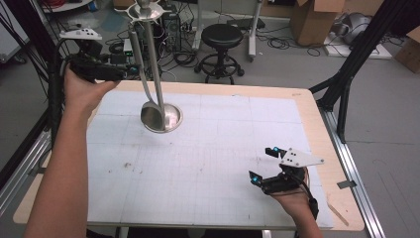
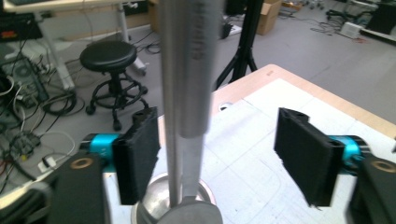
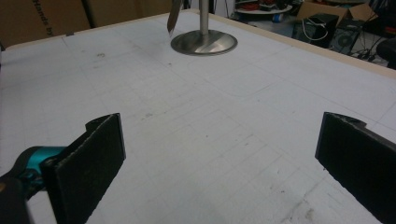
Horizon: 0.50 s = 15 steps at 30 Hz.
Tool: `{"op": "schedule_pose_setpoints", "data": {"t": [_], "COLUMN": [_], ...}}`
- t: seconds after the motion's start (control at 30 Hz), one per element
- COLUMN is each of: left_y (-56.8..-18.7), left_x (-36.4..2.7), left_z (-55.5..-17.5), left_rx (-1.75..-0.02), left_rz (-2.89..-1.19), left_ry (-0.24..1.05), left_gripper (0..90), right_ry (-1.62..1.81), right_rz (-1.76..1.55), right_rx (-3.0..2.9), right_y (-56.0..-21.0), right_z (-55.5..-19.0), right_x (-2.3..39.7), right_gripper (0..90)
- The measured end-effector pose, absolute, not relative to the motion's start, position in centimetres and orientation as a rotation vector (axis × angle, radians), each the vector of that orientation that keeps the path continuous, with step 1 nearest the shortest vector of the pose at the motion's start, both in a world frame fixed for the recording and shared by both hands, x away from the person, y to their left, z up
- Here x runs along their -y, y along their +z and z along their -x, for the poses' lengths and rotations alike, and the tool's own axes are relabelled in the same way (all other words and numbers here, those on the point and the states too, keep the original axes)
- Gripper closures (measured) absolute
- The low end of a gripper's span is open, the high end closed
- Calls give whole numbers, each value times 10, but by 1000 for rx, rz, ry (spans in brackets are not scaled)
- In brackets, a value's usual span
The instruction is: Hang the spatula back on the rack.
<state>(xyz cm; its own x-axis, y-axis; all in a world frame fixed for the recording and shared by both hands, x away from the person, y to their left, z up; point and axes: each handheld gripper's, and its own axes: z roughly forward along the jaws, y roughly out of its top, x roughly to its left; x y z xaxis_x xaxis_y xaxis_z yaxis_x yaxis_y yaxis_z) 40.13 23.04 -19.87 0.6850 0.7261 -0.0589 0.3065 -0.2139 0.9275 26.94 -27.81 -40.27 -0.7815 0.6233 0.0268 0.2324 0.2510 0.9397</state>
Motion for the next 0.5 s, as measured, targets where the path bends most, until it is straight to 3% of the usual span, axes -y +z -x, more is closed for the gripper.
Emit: {"op": "schedule_pose_setpoints", "data": {"t": [0.5], "left_y": [-232], "left_x": [-230], "left_z": [-362], "left_rx": [-711], "left_rz": [-1814], "left_ry": [385], "left_gripper": [147], "right_ry": [1553], "right_rz": [-779], "right_rx": [-2181], "right_y": [-402], "right_z": [-270], "right_x": [276], "right_gripper": [3]}}
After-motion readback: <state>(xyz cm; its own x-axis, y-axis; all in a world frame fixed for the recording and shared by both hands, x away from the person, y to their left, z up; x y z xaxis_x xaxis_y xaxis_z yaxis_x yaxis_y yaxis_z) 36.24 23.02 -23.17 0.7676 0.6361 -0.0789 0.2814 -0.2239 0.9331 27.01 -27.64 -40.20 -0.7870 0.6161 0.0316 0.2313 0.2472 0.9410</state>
